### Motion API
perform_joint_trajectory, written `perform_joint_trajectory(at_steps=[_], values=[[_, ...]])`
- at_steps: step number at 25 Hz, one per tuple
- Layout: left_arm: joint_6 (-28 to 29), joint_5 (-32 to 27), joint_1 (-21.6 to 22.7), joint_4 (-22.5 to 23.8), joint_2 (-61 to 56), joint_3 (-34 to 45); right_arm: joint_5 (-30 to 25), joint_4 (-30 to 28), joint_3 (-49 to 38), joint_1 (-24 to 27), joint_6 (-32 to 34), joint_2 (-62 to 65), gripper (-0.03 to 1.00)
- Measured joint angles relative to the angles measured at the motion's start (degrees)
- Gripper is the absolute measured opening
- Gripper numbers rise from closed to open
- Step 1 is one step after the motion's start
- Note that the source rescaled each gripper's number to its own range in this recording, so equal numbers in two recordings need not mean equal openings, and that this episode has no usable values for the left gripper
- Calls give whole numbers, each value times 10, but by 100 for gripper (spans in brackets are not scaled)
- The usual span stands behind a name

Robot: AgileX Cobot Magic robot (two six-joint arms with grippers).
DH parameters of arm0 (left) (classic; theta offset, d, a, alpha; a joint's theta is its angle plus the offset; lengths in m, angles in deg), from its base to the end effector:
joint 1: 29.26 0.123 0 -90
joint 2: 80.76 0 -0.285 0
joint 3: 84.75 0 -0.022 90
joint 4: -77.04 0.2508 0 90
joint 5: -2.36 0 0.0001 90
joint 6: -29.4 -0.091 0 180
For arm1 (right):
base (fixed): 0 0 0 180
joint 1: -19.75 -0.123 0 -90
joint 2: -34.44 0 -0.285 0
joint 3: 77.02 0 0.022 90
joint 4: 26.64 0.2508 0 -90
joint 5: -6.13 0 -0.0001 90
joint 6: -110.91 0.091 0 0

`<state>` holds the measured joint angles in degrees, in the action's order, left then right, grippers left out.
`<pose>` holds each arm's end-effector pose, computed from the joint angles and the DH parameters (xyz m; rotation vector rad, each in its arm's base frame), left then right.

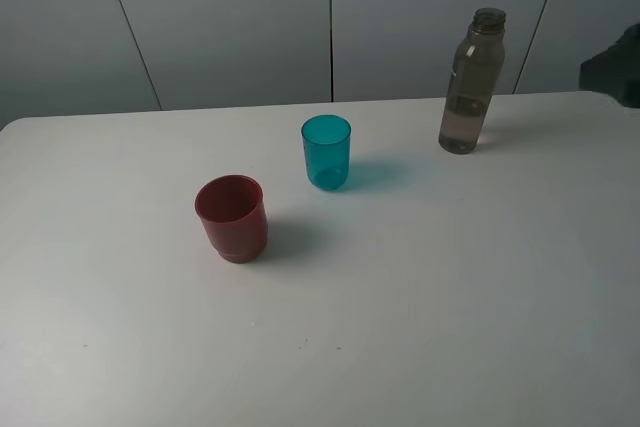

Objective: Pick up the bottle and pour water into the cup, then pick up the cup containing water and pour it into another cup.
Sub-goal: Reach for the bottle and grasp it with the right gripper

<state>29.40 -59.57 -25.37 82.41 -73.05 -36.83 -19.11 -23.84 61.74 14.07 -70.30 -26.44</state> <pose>-0.0079 0.0070 0.2791 -0.0758 2.0503 0.1545 0.1823 0.0200 0.2856 -0.0960 2.2217 0.0903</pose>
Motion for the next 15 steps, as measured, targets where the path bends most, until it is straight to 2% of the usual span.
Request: perform_joint_trajectory(at_steps=[3,5,15], values=[[0,0,0,0,0,0,31,-9,0,-54,-3,-65,100],[0,0,0,0,0,0,57,-7,0,-71,-4,-101,100],[0,0,0,0,0,0,150,-6,-19,-76,-5,-229,100]])
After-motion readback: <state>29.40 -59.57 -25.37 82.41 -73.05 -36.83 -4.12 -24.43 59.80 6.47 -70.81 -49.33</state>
